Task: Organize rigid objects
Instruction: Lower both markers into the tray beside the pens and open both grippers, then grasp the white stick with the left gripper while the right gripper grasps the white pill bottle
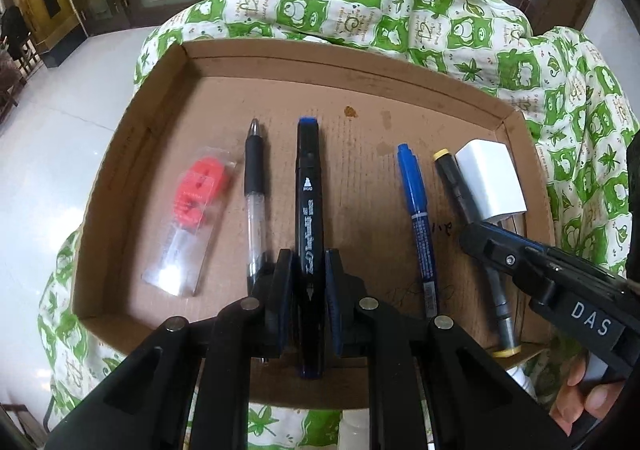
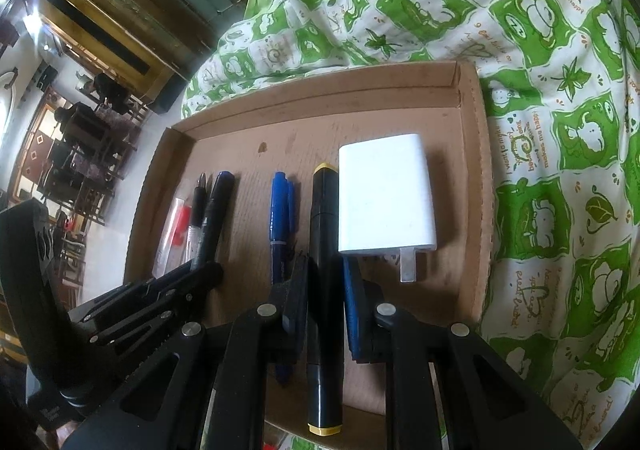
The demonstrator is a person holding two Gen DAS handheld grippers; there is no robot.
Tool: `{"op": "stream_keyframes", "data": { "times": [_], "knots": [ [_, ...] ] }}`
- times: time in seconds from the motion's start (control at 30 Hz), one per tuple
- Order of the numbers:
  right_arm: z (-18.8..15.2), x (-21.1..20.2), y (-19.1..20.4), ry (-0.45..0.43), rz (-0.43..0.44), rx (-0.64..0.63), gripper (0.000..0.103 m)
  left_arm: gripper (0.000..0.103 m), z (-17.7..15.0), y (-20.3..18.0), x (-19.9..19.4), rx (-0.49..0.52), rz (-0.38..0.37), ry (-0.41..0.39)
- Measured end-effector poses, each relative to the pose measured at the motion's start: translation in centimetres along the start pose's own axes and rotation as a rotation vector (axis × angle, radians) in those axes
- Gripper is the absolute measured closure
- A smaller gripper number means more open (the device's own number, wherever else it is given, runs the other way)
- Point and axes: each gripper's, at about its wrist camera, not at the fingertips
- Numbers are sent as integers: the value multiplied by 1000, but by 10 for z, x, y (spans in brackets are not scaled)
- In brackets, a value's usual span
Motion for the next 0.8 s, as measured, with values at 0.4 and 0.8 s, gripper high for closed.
{"op": "stream_keyframes", "data": {
  "times": [0.4, 0.8],
  "knots": [
    [-19, -16, 19, -58, 32, -49, 54, 67, -37, 9, -41, 46, 77, -82],
    [-64, -45, 34, -98, 82, -39, 34, 50, -126, 88, -81, 17, 117, -107]
  ]
}}
Point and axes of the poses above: each gripper's, at about its wrist camera, not at the fingertips, and x roughly the way its jaws point, y to its left, z to its top, and after that the axes turned 14 degrees about z, right-handed
